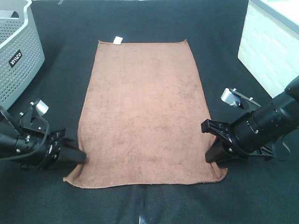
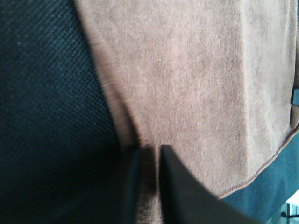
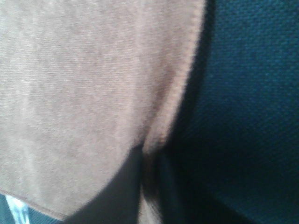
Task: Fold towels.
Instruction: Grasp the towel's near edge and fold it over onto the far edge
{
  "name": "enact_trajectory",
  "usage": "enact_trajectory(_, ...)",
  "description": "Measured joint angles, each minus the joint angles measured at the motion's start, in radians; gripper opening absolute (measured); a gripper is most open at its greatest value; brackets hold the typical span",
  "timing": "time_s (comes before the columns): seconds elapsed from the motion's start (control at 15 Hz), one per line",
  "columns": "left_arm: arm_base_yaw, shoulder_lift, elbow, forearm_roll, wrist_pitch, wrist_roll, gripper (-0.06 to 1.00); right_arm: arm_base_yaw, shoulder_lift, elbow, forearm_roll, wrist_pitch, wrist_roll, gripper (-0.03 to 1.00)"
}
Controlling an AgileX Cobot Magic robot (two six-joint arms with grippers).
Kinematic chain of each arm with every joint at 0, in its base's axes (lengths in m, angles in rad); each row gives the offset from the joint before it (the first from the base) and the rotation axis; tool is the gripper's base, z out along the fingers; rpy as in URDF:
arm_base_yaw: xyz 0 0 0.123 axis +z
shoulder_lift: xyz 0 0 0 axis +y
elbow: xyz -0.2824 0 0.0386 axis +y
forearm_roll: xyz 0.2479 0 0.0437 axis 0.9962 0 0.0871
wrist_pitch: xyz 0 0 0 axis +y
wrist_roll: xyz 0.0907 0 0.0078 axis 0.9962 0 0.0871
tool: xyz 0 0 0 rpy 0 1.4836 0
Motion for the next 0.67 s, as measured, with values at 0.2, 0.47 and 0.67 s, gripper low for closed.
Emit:
enact_trajectory(0.2, 0.000, -0.001, 0.000, 0.034, -0.001, -0.004, 0.00, 0.000, 0.002, 0.000, 0.000, 0.002, 0.026, 0.00)
enact_trajectory(0.47, 0.040, -0.102, 0.001, 0.231, 0.002, -0.155, 0.00, 0.000, -0.079, 0.011, -0.054, 0.071, 0.102, 0.00)
enact_trajectory(0.67, 0.084, -0.206, 0.034, 0.376, 0.023, -0.274, 0.00, 0.000, -0.170, 0.060, -0.132, 0.088, 0.173, 0.00)
